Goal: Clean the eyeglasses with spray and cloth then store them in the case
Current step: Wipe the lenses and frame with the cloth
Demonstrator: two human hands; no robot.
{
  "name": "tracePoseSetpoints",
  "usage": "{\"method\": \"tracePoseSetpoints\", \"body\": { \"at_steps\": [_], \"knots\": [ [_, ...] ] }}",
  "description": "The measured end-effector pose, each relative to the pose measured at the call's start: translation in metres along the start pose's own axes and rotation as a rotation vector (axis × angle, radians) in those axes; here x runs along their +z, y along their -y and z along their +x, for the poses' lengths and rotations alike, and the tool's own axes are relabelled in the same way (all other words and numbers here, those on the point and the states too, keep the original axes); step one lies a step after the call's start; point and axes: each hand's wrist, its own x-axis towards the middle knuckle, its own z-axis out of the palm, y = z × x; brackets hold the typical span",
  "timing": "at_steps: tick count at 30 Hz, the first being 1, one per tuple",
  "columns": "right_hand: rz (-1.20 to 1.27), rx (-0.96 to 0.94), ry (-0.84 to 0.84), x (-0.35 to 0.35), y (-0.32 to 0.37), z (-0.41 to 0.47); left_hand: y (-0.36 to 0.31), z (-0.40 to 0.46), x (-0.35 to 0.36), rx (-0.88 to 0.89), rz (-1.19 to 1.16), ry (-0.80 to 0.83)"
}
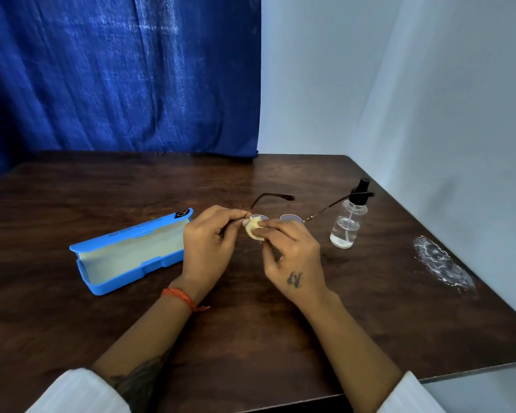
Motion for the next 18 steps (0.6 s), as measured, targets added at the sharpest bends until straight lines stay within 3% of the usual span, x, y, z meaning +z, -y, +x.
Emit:
{"method": "tracePoseSetpoints", "body": {
  "at_steps": [10, 18],
  "knots": [
    [-0.131, 0.015, 0.057, 0.0020, 0.0003, 0.0087, -0.0048, -0.0016, 0.0012, 0.025, -0.023, 0.041],
    [-0.130, 0.036, -0.033, 0.0025, 0.0075, 0.0017, -0.0029, -0.0016, 0.0007, 0.015, 0.036, 0.058]
  ]
}}
